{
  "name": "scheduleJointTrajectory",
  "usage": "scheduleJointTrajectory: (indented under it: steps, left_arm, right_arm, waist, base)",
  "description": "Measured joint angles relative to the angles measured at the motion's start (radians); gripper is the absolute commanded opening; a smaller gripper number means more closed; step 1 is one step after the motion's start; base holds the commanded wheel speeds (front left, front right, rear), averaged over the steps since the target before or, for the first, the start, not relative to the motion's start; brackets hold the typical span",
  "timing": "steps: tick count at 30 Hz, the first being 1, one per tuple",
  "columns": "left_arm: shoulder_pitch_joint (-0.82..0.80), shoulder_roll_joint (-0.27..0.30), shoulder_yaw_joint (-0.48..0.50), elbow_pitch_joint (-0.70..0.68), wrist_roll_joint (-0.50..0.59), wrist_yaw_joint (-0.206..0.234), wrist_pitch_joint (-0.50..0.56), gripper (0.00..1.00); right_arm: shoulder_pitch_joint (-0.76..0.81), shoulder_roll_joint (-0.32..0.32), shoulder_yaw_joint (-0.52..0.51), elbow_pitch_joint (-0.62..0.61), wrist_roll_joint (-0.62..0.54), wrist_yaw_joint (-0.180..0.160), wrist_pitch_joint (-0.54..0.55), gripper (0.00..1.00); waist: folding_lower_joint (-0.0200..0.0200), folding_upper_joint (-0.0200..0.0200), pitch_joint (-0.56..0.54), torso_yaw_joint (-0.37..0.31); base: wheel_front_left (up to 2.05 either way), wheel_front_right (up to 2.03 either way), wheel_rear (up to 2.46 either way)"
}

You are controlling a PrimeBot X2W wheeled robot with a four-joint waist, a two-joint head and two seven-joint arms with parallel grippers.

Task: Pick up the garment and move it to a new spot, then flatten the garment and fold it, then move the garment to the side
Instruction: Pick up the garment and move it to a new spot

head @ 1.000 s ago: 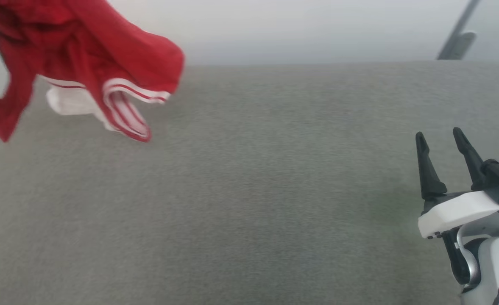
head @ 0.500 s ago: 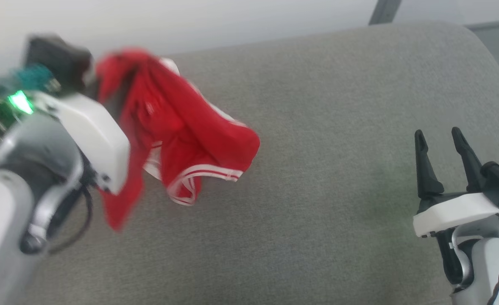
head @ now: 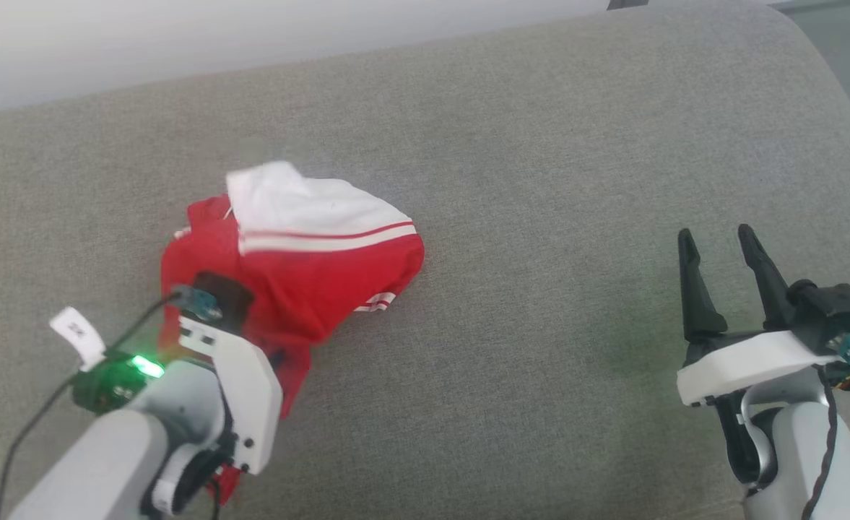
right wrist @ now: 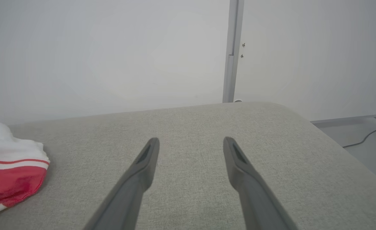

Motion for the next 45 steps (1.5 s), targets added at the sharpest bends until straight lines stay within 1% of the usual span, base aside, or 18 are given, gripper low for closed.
scheduleJointTrajectory:
  steps: [1,6,9,10,11,12,15,17,22,27,32,37,43,45]
  left_arm:
    - [0.0,-0.012,-0.007,0.025,-0.008,-0.003,-0.003,0.0]
    - [-0.004,-0.058,-0.042,0.143,-0.02,-0.05,-0.026,0.0]
    - [-0.019,-0.076,-0.05,0.199,-0.032,-0.076,-0.044,0.0]
    - [-0.026,-0.081,-0.054,0.215,-0.032,-0.085,-0.051,0.36]
    - [-0.029,-0.087,-0.056,0.227,-0.033,-0.091,-0.057,0.79]
    - [-0.03,-0.094,-0.056,0.237,-0.039,-0.095,-0.061,1.0]
    - [-0.036,-0.107,-0.056,0.25,-0.055,-0.113,-0.072,1.0]
    - [-0.038,-0.106,-0.051,0.247,-0.058,-0.116,-0.084,1.0]
    - [-0.039,-0.076,-0.003,0.207,-0.067,-0.114,-0.133,1.0]
    - [-0.011,-0.043,0.058,0.143,-0.075,-0.093,-0.21,1.0]
    - [0.041,-0.007,0.136,0.106,-0.076,-0.087,-0.355,1.0]
    - [0.115,0.021,0.221,0.11,-0.079,-0.088,-0.515,1.0]
    - [0.222,0.036,0.313,0.138,-0.102,-0.097,-0.695,1.0]
    - [0.251,0.035,0.337,0.148,-0.109,-0.1,-0.739,1.0]
  right_arm:
    - [-0.005,0.0,0.002,0.006,0.002,0.0,-0.002,1.0]
    - [-0.012,0.0,0.02,0.027,0.002,0.0,-0.008,1.0]
    - [-0.016,-0.001,0.025,0.035,0.002,0.0,-0.011,1.0]
    - [-0.016,-0.001,0.026,0.039,0.002,0.0,-0.012,1.0]
    - [-0.016,-0.002,0.027,0.043,0.002,0.0,-0.012,1.0]
    - [-0.016,-0.004,0.026,0.046,0.002,0.0,-0.012,1.0]
    - [-0.014,-0.011,0.025,0.05,0.003,0.0,-0.012,1.0]
    - [-0.009,-0.016,0.023,0.05,0.003,0.0,-0.012,1.0]
    - [0.008,-0.028,0.012,0.046,0.003,0.0,-0.006,1.0]
    - [0.033,-0.038,-0.007,0.032,0.003,0.0,0.009,1.0]
    - [0.06,-0.044,-0.024,0.017,0.002,0.0,0.021,1.0]
    - [0.084,-0.051,-0.039,-0.003,-0.002,0.0,0.037,1.0]
    - [0.112,-0.055,-0.056,-0.023,-0.005,0.0,0.051,1.0]
    - [0.12,-0.055,-0.063,-0.03,-0.005,0.0,0.055,1.0]
  waist:
    - [0.0001,0.0,-0.001,0.001]
    - [0.0,0.0,-0.012,0.007]
    - [0.0,0.0,-0.02,0.009]
    - [0.0,0.0,-0.023,0.01]
    - [0.0,0.0,-0.027,0.011]
    - [0.0,0.0,-0.031,0.012]
    - [0.0,0.0,-0.048,0.018]
    - [0.0,0.0,-0.061,0.024]
    - [0.0,0.0,-0.096,0.044]
    - [0.0,0.0,-0.132,0.072]
    - [0.0,0.0,-0.166,0.104]
    - [0.0,0.0,-0.193,0.134]
    - [0.0,0.0,-0.215,0.161]
    - [0.0,0.0,-0.22,0.168]
  base:
    - [0.0,0.0,0.0]
    - [0.0,0.0,0.0]
    - [0.0,0.0,0.0]
    - [0.0,0.0,0.0]
    - [0.0,0.0,0.0]
    - [0.0,0.0,0.0]
    - [0.0,0.0,0.0]
    - [0.0,0.0,0.0]
    - [0.0,0.0,0.0]
    - [0.0,0.0,0.0]
    - [0.0,0.0,0.0]
    - [0.0,0.0,0.0]
    - [0.0,0.0,0.0]
    - [0.0,0.0,0.0]
